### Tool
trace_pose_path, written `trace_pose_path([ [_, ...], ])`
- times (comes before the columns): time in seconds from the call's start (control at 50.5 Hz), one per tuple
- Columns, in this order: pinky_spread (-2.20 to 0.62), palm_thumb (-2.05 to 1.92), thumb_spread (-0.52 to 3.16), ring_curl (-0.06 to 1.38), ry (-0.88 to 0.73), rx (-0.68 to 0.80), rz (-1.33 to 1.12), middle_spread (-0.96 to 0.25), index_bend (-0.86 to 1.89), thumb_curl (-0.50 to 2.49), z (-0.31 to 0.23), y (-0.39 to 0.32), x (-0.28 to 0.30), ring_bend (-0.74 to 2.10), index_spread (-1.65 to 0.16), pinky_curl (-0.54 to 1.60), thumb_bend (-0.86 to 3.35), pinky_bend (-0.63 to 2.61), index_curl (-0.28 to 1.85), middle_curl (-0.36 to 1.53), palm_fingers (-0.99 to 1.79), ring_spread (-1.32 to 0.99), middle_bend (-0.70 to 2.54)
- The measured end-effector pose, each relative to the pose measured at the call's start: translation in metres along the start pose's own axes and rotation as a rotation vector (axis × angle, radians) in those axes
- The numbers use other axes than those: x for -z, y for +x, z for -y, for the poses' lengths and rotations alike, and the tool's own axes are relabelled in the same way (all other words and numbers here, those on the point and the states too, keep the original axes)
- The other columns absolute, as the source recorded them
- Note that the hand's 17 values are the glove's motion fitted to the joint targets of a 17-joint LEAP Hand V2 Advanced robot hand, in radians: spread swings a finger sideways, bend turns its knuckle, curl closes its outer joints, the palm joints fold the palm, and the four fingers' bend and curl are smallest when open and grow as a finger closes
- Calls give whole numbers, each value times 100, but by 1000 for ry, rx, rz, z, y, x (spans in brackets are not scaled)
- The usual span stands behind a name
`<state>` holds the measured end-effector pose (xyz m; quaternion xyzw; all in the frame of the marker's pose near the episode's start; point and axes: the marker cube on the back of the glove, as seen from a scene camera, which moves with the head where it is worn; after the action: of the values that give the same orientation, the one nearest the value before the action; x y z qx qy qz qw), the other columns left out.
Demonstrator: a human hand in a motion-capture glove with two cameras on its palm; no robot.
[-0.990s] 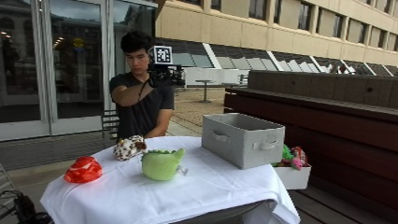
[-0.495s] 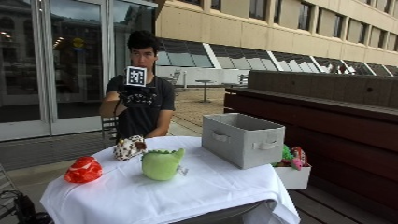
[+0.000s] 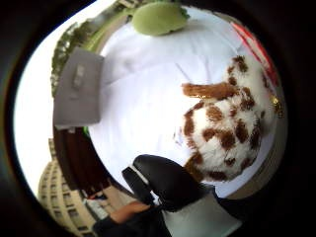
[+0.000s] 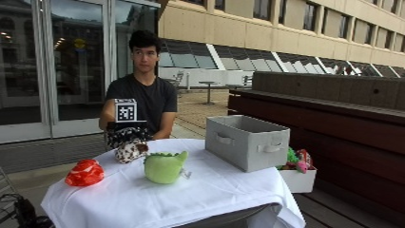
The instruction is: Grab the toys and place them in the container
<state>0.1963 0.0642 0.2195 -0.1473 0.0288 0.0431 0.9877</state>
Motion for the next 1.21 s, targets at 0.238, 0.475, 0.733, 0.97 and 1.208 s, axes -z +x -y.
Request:
trace_pose_path([
  [0.238,-1,5,96,25,-201,13,-1,-5,17,21,1,6,-26,28,-33,46,0,114,28,30,4,-8,13],
  [0.475,-35,43,113,39,-225,6,-15,-4,13,31,-7,9,-36,86,-33,46,18,148,24,18,45,-19,2],
  [0.733,-49,92,89,42,-144,-42,35,-18,52,52,-4,11,-32,84,-29,35,42,113,40,24,95,-43,20],
  [0.97,-52,109,75,48,-108,-35,43,-32,67,64,10,10,-12,103,-19,29,60,81,54,36,129,-44,45],
  [1.208,-48,70,51,47,73,-21,97,-40,57,65,45,-32,113,91,-22,37,27,97,60,41,89,-46,46],
])
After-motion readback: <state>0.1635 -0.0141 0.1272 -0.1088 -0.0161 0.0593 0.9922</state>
